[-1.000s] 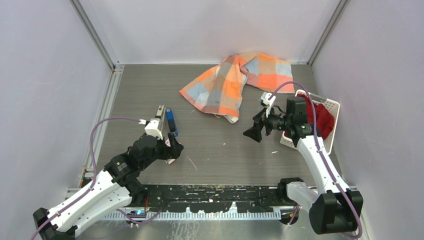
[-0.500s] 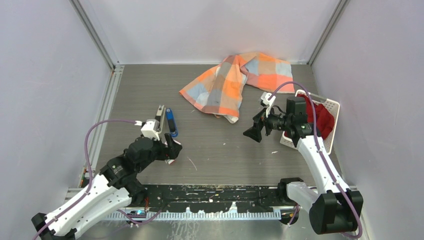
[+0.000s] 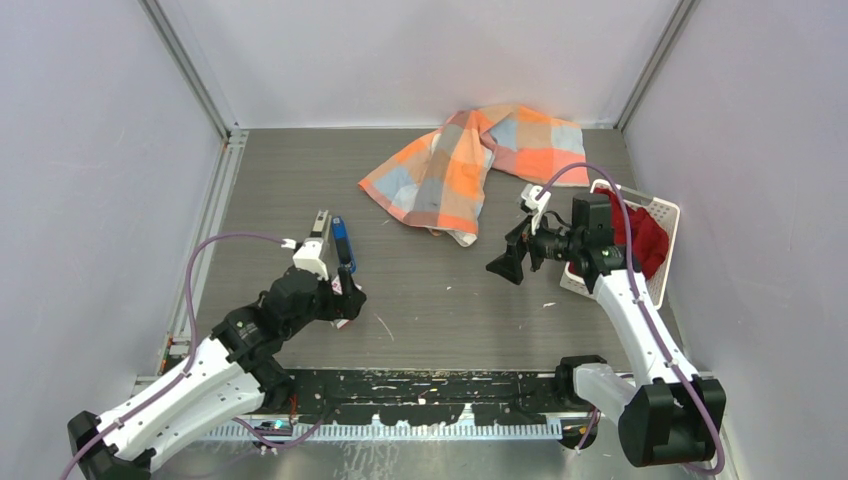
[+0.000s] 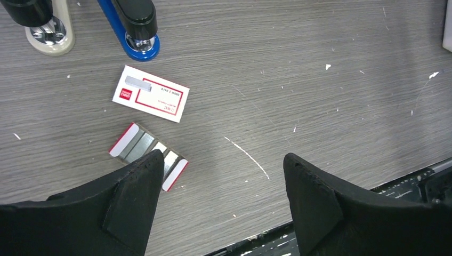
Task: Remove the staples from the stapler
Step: Pick up the stapler from the center of the board.
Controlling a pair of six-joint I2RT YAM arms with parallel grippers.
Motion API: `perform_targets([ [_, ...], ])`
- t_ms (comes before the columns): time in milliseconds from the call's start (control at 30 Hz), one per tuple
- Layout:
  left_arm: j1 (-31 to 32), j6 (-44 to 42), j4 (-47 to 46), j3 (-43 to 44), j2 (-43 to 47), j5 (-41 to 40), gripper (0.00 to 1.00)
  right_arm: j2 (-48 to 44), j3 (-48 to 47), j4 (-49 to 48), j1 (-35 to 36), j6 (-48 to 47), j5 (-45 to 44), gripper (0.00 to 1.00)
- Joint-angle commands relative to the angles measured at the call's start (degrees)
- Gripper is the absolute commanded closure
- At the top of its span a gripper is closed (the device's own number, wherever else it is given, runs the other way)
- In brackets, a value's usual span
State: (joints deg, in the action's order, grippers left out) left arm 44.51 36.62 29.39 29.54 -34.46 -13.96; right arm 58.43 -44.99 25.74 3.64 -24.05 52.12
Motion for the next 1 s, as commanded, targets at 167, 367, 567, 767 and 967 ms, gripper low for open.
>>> perform_targets([
  [167, 0.1, -7.0, -7.7, 0.0, -1.8, -6.0, 0.18, 3.7, -2.8, 0.3, 0.1, 0.1, 2.8, 0.00],
  [367, 0.1, -8.5, -13.5, 0.3, -9.8, -6.3, 0.19, 7.5, -4.0, 2.9, 0.1, -1.3, 2.8, 0.00],
  [567, 0.0, -8.6, -17.2, 0.1, -14.1, -4.9, 0.20, 7.9, -4.3, 3.4, 0.1, -2.1, 2.1, 0.00],
  [767, 0.0, -8.1, -17.0, 0.9, -14.6, -6.1, 0.22, 9.9, -5.7, 6.2, 0.6, -3.5, 3.1, 0.00],
  [967, 0.0, -7.0, -14.0, 2.2, -13.4, -7.9, 0.35, 9.0, -5.8, 6.4, 1.1, -3.3, 2.0, 0.00],
])
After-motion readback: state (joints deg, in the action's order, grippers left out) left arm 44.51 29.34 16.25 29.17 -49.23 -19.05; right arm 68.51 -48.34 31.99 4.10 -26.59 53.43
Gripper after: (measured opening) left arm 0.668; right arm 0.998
